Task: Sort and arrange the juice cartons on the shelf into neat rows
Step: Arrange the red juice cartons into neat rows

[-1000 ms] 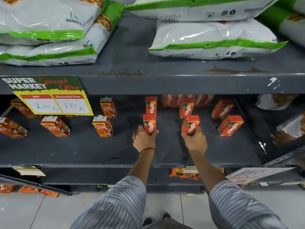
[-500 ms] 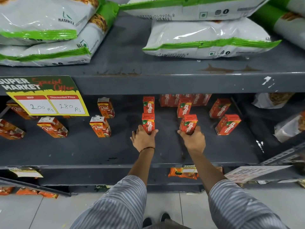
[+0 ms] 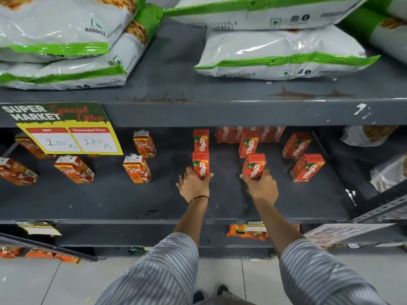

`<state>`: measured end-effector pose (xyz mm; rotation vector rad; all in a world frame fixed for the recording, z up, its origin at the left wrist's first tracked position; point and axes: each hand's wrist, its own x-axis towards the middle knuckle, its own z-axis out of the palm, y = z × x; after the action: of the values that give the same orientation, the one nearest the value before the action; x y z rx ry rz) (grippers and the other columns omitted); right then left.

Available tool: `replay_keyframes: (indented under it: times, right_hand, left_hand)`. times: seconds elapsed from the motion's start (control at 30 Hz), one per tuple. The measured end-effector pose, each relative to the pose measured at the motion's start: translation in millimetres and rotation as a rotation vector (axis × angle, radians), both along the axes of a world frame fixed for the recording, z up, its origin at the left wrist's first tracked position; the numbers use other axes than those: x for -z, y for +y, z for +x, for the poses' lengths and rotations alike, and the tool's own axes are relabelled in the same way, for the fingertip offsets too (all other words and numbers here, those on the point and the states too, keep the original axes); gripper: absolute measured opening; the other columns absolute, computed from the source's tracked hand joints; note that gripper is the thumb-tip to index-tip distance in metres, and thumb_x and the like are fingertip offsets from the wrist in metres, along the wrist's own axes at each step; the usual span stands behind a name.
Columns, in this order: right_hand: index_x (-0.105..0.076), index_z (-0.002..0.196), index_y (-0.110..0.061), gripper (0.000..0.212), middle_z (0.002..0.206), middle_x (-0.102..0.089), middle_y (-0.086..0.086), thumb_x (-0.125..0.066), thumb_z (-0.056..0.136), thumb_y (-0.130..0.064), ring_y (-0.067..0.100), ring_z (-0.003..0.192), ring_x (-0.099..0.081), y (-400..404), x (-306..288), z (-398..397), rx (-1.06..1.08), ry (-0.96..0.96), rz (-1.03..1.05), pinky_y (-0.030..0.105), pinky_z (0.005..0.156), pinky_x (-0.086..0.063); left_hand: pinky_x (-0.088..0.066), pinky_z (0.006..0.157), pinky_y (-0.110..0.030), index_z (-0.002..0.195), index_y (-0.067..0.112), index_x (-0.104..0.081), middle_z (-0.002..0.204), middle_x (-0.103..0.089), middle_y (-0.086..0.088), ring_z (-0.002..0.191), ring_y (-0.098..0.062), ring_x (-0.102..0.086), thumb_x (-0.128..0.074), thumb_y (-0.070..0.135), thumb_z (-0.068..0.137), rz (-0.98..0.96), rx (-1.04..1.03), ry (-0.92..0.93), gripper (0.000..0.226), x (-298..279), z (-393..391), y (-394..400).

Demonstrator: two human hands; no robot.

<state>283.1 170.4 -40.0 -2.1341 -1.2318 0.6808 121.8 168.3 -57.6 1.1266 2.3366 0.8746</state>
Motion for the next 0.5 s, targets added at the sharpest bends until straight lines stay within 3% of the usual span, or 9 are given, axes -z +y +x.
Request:
replay_keyframes:
  times: [0.5]
  right_hand:
    - [-0.053, 0.111, -0.006, 0.058, 0.111, -0.068, 0.015, -0.075, 0.072, -0.043, 0.036, 0.103, -0.065, -3.5, -4.5, -1.1, -0.003, -0.002, 0.005, 0.040, 0.084, -0.051]
  left_hand:
    - [-0.042, 0.098, -0.054, 0.108, 0.006, -0.051, 0.110, -0.065, -0.015, 0.108, -0.033, -0.057, -0.076, 0.047, 0.068, 0.005, 0.025, 0.007, 0.062, 2.8, -1.9, -0.7]
